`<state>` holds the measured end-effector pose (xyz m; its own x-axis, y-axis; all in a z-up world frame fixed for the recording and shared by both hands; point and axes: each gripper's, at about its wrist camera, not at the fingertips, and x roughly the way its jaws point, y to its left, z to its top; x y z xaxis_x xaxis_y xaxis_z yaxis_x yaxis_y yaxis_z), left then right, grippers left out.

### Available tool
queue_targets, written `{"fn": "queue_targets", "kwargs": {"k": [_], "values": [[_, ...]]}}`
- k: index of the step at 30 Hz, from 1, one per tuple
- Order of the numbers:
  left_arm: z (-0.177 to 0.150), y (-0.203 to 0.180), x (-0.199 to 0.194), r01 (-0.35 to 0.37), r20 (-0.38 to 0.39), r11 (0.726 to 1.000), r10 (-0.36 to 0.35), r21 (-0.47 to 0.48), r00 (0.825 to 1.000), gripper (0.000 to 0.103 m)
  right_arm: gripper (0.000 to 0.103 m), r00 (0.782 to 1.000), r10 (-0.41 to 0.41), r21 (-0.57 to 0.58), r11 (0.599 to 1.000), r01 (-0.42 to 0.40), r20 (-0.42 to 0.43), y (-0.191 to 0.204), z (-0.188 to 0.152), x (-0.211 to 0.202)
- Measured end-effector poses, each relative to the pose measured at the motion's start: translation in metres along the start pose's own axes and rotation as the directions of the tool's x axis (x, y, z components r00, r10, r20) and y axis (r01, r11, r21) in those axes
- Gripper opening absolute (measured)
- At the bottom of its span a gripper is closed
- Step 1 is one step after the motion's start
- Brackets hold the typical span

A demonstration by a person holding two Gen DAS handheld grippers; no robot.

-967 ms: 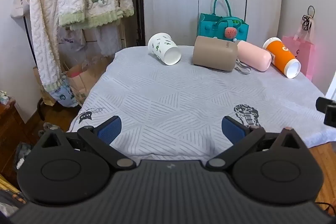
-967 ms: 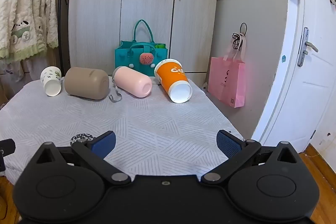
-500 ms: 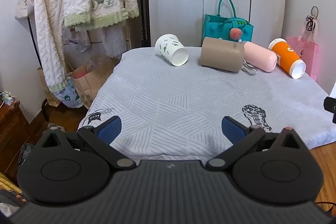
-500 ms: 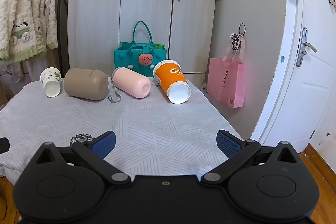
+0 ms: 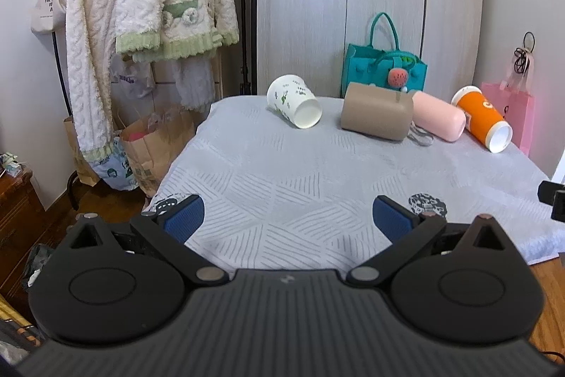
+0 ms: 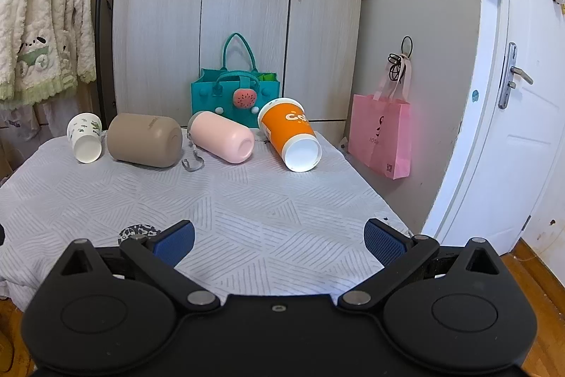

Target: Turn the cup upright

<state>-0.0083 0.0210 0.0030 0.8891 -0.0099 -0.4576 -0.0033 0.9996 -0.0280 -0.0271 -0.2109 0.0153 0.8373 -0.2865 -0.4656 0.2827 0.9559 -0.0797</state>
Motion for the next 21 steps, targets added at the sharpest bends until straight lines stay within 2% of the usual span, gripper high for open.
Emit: {"fn": "queue_targets", "kwargs": {"k": [9,21], "values": [[-0.003,-0.004,-0.004,0.026,0.047,1.000,-0.026,0.014,0.999,0.103,0.103,1.000,0.007,0.028,1.000,-0.007,0.011,-0.004,-0.001,-0.002],[-0.006,-0.009,-0.008,0.051,0.066,0.999,-0.052,0.016,0.996,0.103,0.103,1.000,-0.008,0.051,0.999,0.008,0.006,-0.014,-0.003,0.002]]}}
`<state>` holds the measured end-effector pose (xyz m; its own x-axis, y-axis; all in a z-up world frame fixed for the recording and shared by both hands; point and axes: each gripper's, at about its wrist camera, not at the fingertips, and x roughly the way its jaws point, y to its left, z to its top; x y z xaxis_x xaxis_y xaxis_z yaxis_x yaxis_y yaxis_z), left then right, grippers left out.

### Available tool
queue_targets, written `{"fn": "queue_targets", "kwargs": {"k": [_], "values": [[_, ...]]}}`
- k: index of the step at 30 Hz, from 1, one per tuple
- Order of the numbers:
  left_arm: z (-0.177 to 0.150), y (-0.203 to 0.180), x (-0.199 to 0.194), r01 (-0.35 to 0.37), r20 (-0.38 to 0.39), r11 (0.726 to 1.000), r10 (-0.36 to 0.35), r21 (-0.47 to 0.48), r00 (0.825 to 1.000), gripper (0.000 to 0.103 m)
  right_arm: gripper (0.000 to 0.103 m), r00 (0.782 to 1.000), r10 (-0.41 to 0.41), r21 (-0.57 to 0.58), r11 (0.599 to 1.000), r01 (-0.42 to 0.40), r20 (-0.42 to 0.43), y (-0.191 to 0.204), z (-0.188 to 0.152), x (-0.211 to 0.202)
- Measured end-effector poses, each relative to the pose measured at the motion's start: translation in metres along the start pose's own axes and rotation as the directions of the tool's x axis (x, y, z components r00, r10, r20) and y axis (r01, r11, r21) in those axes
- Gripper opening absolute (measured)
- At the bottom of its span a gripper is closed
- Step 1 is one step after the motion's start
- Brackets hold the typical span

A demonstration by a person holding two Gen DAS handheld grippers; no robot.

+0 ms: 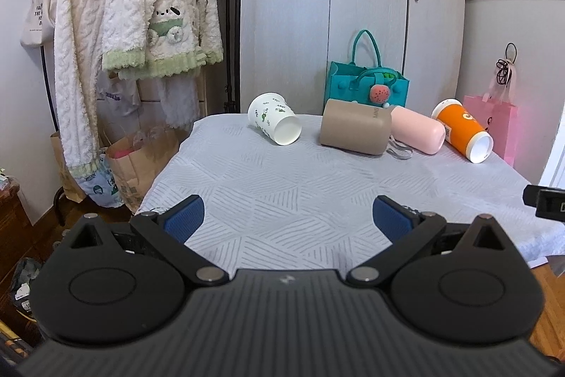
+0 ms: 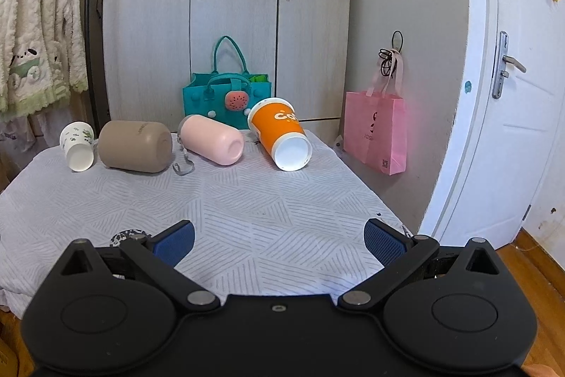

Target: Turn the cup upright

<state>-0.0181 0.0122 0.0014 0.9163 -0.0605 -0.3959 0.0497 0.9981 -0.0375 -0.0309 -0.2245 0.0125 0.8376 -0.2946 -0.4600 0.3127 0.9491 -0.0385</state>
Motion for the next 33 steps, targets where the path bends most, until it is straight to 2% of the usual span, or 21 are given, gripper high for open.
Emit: {"fn": "queue_targets", "kwargs": {"k": [13,20,33], "values": [[-0.0004,0.0004,-0.0020,-0.003,-0.016,1.000,0.003,0.006,1.000,0.103,0.103,1.000,0.007,0.001,1.000,-0.007,-0.008,-0.0003,-0.0025,0.0028],[0.0027,0.0013,-0.0040,0.001,-0.015,1.000,-0.001,0.008,1.000,0.103,0.103,0.998,0.048,0.021,0.999,-0.048,-0.026,-0.0007,-0.0019,0.0052],[0.0030,0.0028,-0.0019,-0.012,-0.034,1.000,0.012,0.003,0.999,0.103,0.103,0.998,0.052,0.017,0.999,-0.051,-0.044,0.0025,-0.0041,0.0093]]}}
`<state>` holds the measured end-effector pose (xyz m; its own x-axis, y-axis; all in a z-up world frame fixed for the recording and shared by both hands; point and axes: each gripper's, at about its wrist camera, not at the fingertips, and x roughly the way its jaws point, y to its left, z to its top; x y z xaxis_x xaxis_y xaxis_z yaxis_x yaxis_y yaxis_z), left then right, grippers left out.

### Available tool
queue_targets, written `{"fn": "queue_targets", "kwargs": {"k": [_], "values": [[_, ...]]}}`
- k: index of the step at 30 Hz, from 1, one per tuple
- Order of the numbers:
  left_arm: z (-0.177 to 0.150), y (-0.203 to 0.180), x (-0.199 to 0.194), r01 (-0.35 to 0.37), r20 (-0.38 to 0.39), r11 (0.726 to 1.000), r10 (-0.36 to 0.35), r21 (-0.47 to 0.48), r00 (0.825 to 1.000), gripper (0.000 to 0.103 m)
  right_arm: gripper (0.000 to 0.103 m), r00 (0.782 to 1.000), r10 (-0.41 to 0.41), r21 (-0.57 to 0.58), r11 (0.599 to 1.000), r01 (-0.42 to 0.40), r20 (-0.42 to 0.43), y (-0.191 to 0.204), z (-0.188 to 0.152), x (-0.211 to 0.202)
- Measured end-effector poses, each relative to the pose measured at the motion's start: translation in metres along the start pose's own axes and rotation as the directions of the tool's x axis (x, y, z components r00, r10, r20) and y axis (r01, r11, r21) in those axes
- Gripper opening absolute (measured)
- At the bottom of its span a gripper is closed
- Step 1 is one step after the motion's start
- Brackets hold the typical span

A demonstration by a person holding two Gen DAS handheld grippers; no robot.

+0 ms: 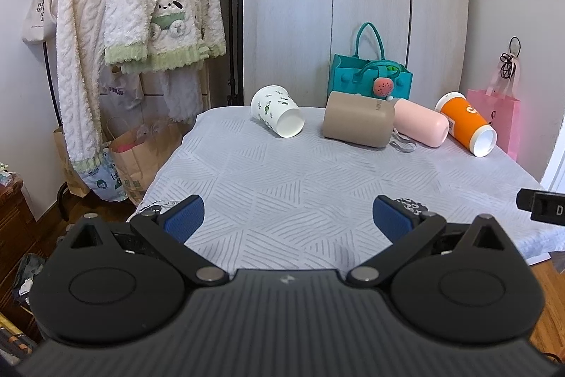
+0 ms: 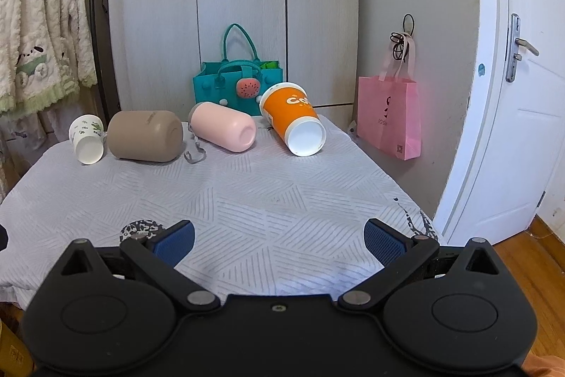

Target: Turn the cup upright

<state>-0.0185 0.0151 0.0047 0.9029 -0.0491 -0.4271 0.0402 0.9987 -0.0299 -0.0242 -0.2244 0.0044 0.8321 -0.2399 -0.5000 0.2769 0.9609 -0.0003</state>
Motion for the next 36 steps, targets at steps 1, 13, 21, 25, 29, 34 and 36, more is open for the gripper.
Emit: {"fn": "queue_targets", "kwargs": {"k": [1,13,21,25,29,34,36], "values": [[0.001,0.000,0.001,-0.001,-0.001,1.000,0.001,0.000,1.000,0.103,0.103,1.000,0.000,-0.001,1.000,0.000,0.000,0.000,0.000,0.000],[0.001,0.002,0.005,0.006,-0.030,1.000,-0.007,-0.029,1.000,0.103,0.103,0.999,0.053,0.007,0.999,-0.053,-0.009,-0.004,0.001,-0.005],[0.013,-0.008,0.005,0.014,-0.031,1.000,-0.015,-0.023,0.999,0.103,0.103,0.992,0.123,-0.115,0.986,-0.120,0.026,-0.022,0.025,-0.021],[0.037,-0.024,0.007,0.081,-0.043,0.996,-0.082,-0.030,0.996,0.103,0.103,0.980,0.199,-0.173,0.966,-0.194,0.008,-0.038,0.049,-0.022],[0.061,-0.048,0.013,0.145,-0.043,0.989,-0.145,-0.020,0.988,0.103,0.103,0.952,0.299,-0.180,0.935,-0.305,-0.058,-0.057,0.072,-0.012],[0.086,-0.078,0.025,0.178,-0.035,0.984,-0.177,-0.002,0.983,0.103,0.103,0.944,0.324,-0.196,0.923,-0.331,-0.067,-0.068,0.095,0.002],[0.094,-0.090,0.033,0.194,-0.043,0.981,-0.194,0.003,0.980,0.103,0.103,0.946,0.315,-0.234,0.917,-0.323,-0.070,-0.066,0.099,0.008]]}}
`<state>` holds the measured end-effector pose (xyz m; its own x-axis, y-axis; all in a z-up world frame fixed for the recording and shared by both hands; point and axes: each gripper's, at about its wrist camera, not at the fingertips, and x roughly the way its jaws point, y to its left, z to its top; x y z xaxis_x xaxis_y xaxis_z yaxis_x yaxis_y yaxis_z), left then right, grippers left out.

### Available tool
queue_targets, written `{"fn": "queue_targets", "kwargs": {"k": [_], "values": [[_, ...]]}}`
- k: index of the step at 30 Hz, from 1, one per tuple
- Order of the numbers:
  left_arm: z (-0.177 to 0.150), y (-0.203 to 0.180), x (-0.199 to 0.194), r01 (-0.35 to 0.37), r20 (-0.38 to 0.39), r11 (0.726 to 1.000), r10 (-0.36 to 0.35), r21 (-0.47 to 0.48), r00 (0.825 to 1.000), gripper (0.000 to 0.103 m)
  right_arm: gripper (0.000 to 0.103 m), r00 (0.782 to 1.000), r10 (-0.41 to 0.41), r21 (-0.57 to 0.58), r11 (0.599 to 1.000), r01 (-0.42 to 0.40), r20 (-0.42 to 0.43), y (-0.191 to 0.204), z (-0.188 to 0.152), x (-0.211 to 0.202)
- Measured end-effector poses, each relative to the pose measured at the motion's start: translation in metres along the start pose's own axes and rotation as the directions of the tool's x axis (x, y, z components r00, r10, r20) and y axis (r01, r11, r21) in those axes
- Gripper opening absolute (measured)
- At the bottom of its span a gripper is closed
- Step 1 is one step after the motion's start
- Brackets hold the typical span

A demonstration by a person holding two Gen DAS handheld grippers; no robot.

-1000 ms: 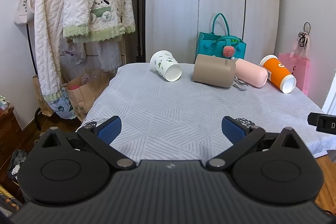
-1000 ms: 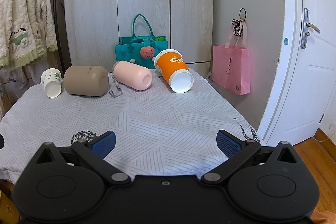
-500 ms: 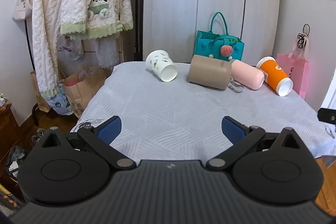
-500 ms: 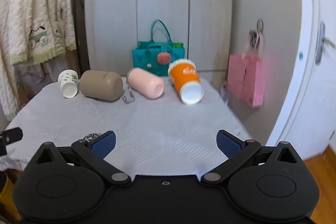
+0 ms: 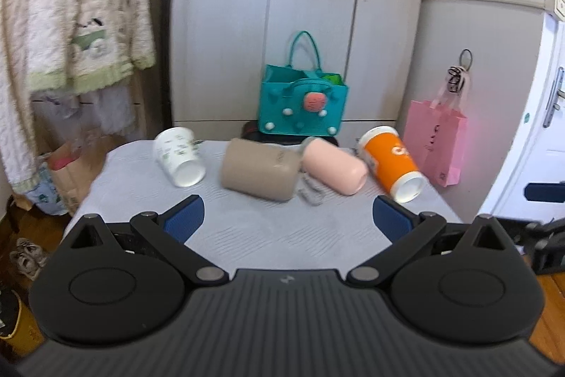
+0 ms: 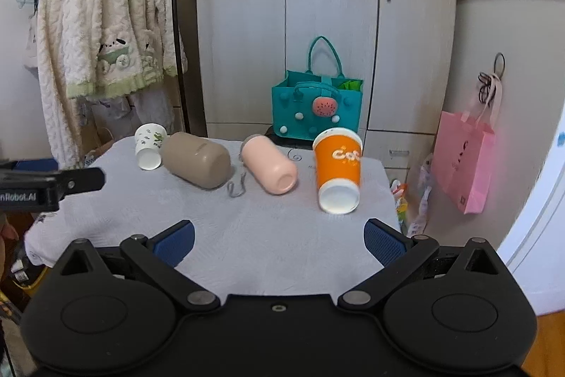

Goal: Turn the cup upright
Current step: 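Move the right gripper toward the orange COCO cup lying on its side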

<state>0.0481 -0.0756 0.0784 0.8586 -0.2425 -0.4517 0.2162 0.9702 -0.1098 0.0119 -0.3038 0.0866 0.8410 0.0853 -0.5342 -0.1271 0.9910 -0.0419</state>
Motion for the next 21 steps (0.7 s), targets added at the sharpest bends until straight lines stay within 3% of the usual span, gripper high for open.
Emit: {"fn": "queue_targets", "kwargs": {"k": [3,10,13,21], "values": [[0.009,-0.016,0.014,0.032,-0.025,0.999,-0.031,0.020,0.999,0.103,0.103,1.000,-0.001,-0.069,0.998,0.001,-0.005,-0.002,0.007,0.011],[0.017,-0.041,0.038,0.069,-0.066,0.997,-0.067,0.026,0.996,0.103,0.102,0.998,0.053,-0.096,0.994,-0.057,-0.043,-0.019,0.015,0.049],[0.021,-0.048,0.052,0.090,-0.082,0.996,-0.090,-0.004,0.992,0.103,0.097,0.995,0.090,-0.093,0.991,-0.094,-0.043,-0.028,0.016,0.064],[0.033,-0.057,0.094,0.123,-0.132,0.991,-0.130,-0.055,0.983,0.103,0.097,0.987,0.152,-0.099,0.983,-0.156,-0.053,-0.047,0.033,0.105]]}}
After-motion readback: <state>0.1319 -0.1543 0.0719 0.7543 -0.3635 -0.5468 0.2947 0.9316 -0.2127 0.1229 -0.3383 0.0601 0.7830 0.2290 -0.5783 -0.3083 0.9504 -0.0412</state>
